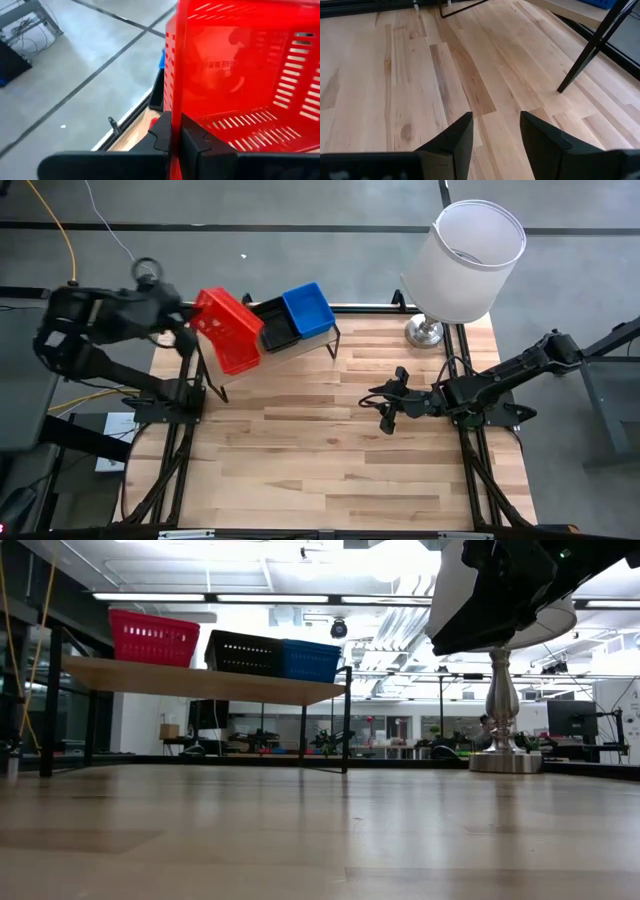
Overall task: Stack baskets on shelf by color
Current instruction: Stack the red bin on top of the other red bin on the shelf
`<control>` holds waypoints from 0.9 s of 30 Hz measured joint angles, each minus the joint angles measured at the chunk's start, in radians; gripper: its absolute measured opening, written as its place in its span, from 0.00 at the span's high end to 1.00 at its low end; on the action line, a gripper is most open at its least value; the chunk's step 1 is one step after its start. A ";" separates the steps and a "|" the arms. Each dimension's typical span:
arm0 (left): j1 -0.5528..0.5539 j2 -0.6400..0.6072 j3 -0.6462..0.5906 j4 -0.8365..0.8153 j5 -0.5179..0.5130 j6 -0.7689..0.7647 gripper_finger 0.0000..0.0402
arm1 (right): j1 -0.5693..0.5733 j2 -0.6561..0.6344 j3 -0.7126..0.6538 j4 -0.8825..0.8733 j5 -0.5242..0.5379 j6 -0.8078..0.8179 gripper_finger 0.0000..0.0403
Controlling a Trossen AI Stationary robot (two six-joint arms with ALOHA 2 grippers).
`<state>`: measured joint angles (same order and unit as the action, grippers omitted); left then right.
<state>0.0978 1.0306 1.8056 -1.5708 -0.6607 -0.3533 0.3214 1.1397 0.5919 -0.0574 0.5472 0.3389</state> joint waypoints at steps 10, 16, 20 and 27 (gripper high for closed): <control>0.173 -0.280 -0.303 -0.001 0.181 0.048 1.00 | -0.002 0.000 0.000 -0.003 0.002 -0.003 0.63; 0.299 -0.313 -0.395 -0.001 0.264 0.120 1.00 | -0.002 0.000 0.000 -0.001 0.002 0.001 0.63; 0.357 -0.259 -0.437 -0.001 0.291 0.175 1.00 | -0.002 0.000 0.000 0.005 0.002 0.001 0.63; 0.401 -0.103 -0.443 0.000 0.226 0.207 1.00 | -0.002 0.000 0.000 0.009 0.003 0.001 0.63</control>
<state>0.4984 0.9276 1.3624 -1.5707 -0.4351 -0.1461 0.3191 1.1397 0.5919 -0.0486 0.5499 0.3397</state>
